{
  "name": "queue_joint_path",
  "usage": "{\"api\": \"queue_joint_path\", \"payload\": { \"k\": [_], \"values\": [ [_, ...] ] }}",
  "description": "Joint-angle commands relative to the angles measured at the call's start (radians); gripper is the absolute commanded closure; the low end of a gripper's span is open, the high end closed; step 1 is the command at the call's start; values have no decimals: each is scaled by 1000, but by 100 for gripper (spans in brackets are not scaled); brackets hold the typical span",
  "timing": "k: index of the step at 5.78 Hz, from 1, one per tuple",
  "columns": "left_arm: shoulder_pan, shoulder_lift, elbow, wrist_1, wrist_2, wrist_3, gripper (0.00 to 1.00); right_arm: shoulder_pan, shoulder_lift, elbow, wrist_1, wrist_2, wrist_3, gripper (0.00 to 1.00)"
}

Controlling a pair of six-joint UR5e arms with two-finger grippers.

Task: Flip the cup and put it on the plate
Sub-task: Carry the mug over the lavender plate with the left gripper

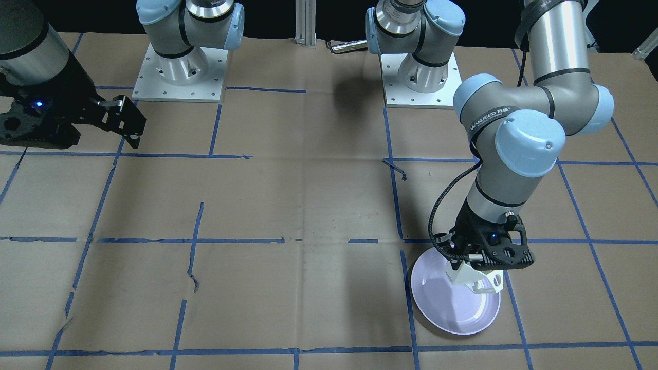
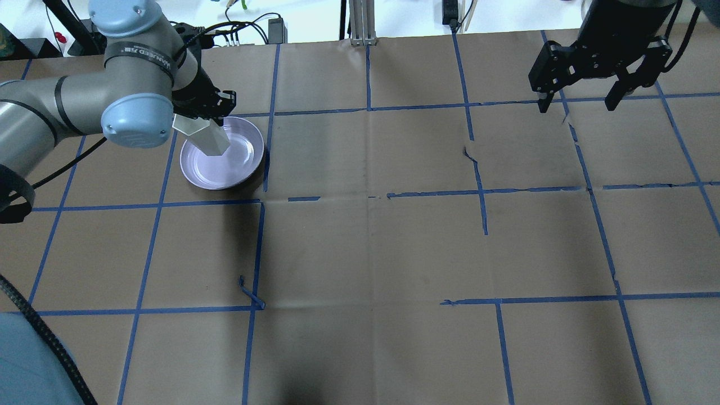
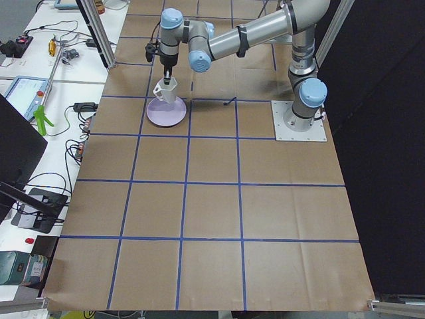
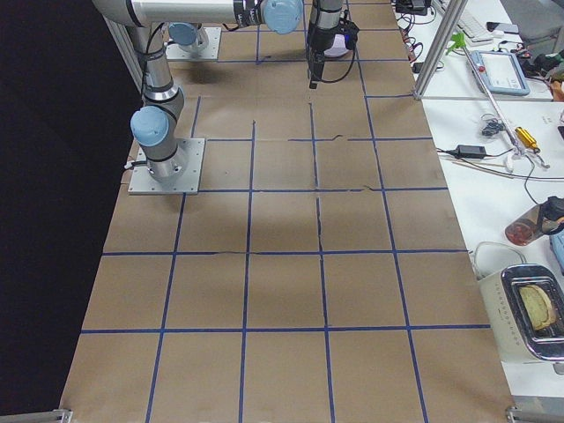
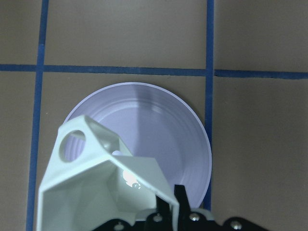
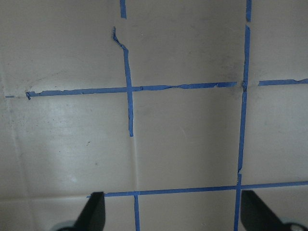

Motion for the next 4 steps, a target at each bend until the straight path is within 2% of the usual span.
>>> {"api": "queue_joint_path", "payload": {
  "k": [1,3,4],
  "values": [
    [0,-70,-14,59,9,3,100,0,0,0,0,0,0,0],
    [-2,-90,-17,60,44,5,100,0,0,0,0,0,0,0],
    [-2,-98,-17,60,46,5,81,0,0,0,0,0,0,0]
  ]
}}
